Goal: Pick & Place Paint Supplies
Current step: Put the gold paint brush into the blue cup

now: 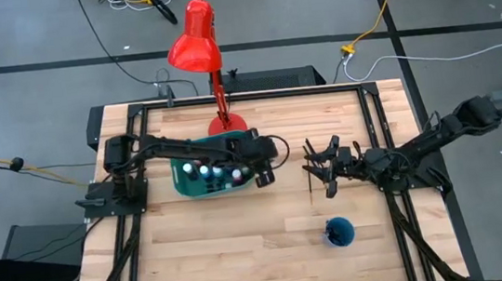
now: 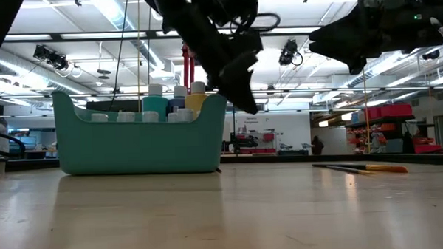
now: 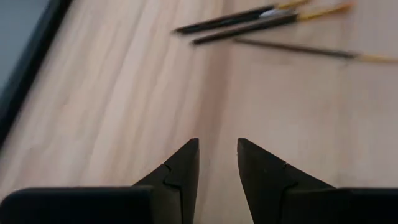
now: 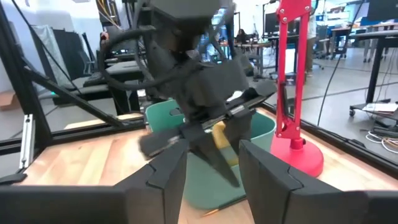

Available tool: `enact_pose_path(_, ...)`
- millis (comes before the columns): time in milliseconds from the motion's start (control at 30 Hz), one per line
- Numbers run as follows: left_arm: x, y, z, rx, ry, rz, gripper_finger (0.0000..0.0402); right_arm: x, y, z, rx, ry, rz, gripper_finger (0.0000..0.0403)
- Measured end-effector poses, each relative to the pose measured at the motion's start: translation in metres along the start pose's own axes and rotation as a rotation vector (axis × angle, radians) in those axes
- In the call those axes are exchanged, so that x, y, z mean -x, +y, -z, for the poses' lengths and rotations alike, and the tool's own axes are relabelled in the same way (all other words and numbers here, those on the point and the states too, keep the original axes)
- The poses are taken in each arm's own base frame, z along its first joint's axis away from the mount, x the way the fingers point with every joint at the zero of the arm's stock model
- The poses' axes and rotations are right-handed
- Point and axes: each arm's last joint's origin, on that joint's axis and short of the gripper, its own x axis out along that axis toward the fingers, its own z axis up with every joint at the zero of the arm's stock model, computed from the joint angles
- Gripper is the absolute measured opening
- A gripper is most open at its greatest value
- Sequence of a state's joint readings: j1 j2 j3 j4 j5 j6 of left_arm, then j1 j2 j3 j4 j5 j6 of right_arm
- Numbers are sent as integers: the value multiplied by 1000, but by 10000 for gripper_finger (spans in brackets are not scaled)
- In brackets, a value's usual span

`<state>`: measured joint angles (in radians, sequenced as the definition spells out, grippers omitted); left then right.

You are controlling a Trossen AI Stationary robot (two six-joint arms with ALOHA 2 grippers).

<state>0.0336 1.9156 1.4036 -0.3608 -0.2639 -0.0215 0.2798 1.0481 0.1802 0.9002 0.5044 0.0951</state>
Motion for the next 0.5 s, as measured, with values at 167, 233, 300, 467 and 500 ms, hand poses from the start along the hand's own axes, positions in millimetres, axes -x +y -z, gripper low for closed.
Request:
enact_pose_path(167, 4, -1, 7, -28, 78, -49, 114, 0, 0, 0, 6, 0, 1, 150)
enact_pose_path(233, 6, -2, 10, -35, 115, -42, 114, 0, 0, 0, 6, 0, 1, 150)
enact_pose_path(300, 6, -5, 13, -37, 145, -40, 114, 0, 0, 0, 6, 0, 2, 150)
enact_pose_path(467, 9, -11, 27, -94, 257, -66, 114, 0, 0, 0, 6, 0, 5, 150)
enact_pose_path(500, 11, -11, 29, -94, 279, -76, 114, 0, -1, 0, -1, 0, 8, 150)
